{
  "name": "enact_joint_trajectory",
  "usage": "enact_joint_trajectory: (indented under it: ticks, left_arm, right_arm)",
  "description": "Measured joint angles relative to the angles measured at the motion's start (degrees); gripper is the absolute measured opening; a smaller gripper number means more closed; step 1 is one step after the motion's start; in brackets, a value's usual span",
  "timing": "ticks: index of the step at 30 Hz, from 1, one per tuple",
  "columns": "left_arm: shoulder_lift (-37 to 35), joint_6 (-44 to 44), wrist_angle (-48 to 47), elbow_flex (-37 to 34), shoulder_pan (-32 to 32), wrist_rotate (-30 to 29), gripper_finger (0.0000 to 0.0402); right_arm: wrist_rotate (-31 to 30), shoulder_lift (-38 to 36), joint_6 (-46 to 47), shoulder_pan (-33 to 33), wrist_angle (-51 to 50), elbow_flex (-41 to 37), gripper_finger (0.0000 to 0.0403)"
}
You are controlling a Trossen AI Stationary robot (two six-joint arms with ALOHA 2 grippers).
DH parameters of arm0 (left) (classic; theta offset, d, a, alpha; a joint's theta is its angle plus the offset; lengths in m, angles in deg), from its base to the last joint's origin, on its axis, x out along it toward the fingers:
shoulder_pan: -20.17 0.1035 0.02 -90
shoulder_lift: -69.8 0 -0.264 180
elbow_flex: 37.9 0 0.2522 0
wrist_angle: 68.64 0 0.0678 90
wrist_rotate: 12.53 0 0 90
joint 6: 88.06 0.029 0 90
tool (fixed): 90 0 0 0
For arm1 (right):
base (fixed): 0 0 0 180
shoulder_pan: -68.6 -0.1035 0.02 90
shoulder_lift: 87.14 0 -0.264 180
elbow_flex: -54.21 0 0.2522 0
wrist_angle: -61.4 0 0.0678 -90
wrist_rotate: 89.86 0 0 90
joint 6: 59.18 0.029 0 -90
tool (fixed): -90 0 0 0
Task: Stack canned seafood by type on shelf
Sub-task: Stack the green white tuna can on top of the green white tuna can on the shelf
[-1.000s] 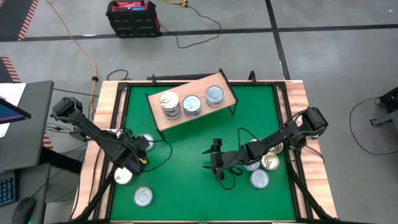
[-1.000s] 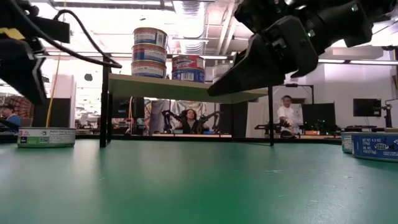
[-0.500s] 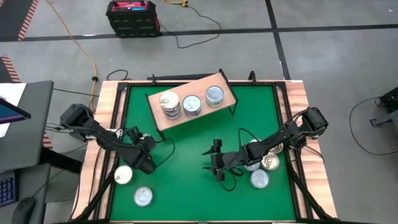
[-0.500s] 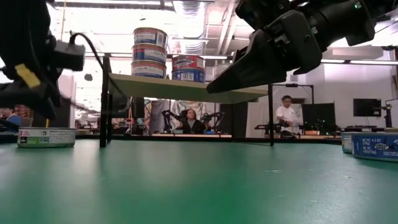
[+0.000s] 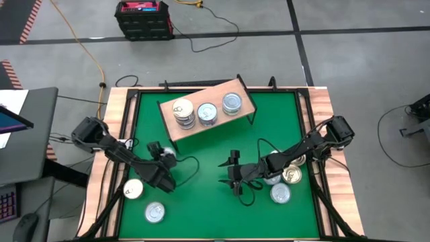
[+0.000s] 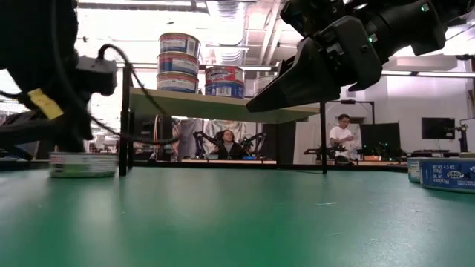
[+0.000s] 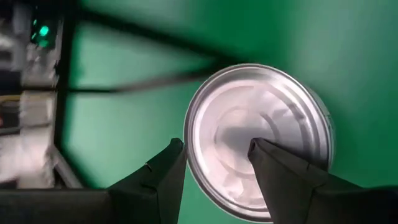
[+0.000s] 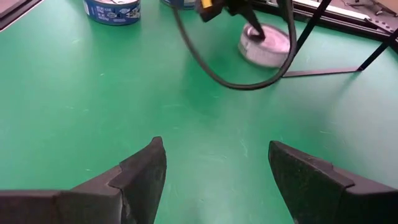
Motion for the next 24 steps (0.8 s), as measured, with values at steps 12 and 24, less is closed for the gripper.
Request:
enact_joint_trajectory:
  ticks: [12, 24]
  left_arm:
    - [0.21, 11.67, 15.97, 5.10, 0.06, 1.66, 0.0180]
    - [0.33, 40.56, 57.40, 4.97, 1.53, -3.10, 0.0180]
  right_arm:
    - [0.02, 0.02, -0.08, 0.00, -0.07, 0.02, 0.0311]
    - [0.18, -0.15, 1.64, -0.02, -3.26, 0.07, 0.0311]
